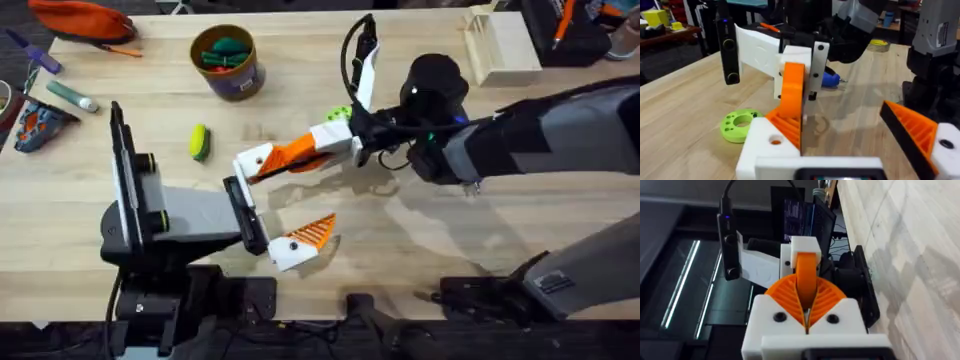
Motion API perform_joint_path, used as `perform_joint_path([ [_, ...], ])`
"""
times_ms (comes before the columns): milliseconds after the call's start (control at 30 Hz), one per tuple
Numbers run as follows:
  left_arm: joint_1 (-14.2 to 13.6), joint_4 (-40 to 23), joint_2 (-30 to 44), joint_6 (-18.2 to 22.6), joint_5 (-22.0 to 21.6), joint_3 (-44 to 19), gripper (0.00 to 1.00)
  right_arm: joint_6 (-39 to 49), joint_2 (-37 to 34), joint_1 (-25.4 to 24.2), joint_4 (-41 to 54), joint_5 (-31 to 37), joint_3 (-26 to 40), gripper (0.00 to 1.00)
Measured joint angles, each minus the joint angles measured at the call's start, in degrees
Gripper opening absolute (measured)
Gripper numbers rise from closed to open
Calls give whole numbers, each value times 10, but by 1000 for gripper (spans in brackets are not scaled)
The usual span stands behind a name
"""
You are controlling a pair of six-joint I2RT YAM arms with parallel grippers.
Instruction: Pick up the gripper from the table and insert it into the empty holder that is missing its gripper. Then pick up a screw, insert it into the mounting hole, and use the screwdriver to tighten it. Finally, clean up the table by picking up the vegetable and placing it into the bucket.
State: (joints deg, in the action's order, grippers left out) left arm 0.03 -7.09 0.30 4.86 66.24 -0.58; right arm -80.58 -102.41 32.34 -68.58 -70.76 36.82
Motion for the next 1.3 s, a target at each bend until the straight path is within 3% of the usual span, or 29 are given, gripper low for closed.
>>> perform_joint_path([
  [1300, 0, 0, 0, 0, -1, 0, 986, 29, 0, 1, -1, 9, 0, 8],
])
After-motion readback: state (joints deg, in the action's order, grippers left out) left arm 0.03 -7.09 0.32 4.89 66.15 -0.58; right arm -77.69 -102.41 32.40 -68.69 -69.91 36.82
